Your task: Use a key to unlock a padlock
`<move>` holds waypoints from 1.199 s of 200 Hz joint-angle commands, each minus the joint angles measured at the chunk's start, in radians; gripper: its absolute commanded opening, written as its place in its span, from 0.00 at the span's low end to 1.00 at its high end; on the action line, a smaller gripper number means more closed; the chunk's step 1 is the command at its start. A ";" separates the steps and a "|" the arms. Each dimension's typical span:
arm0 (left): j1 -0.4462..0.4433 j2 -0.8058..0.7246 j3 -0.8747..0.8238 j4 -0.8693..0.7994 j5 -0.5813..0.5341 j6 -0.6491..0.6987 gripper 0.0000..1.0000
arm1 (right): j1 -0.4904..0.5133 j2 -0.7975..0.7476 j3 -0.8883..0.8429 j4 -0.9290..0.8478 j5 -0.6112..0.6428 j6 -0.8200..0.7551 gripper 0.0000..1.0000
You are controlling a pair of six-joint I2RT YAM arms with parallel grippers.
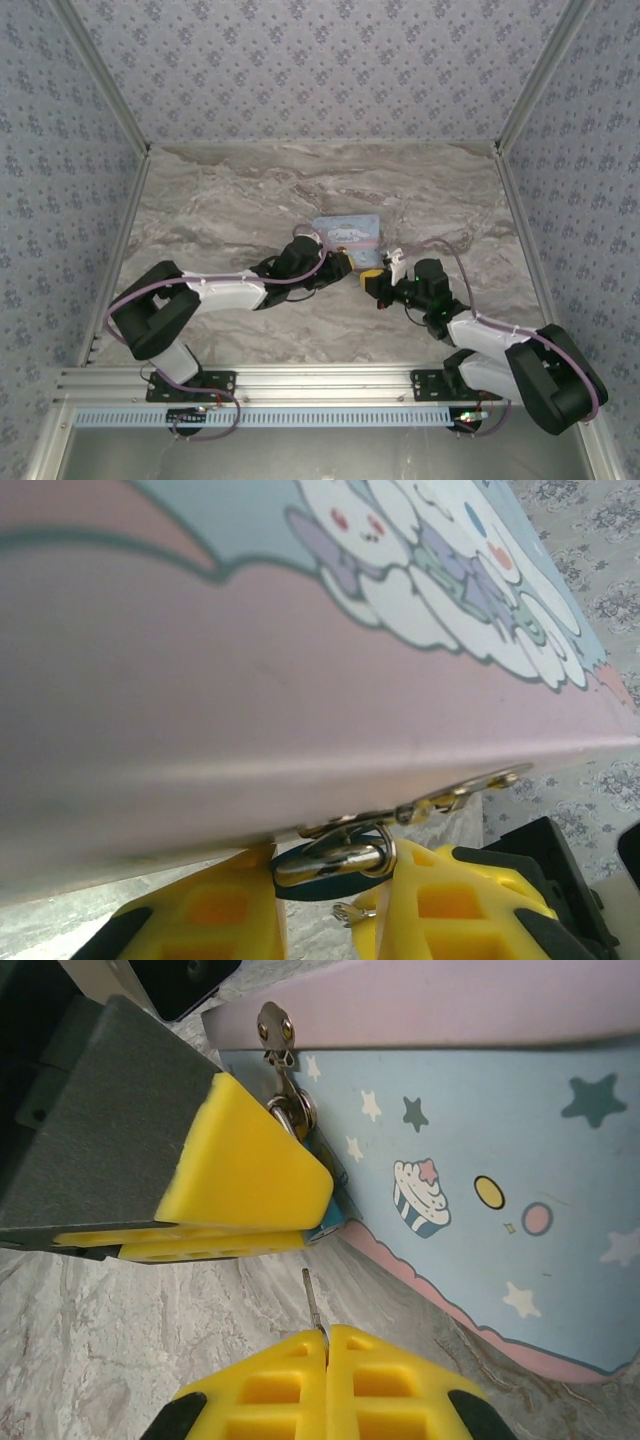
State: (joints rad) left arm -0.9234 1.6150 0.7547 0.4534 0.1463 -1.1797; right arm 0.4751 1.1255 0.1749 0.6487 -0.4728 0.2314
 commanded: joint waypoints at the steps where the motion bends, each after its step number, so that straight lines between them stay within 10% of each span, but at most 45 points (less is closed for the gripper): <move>1: -0.005 -0.054 0.017 0.069 0.012 0.010 0.22 | -0.009 0.013 0.031 0.046 -0.027 0.006 0.00; 240: -0.005 -0.073 0.017 0.100 0.048 -0.037 0.22 | -0.057 0.047 0.044 0.160 -0.101 0.048 0.00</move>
State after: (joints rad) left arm -0.9230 1.5841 0.7547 0.4564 0.1623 -1.2118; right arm 0.4248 1.1690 0.1951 0.7425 -0.5495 0.2581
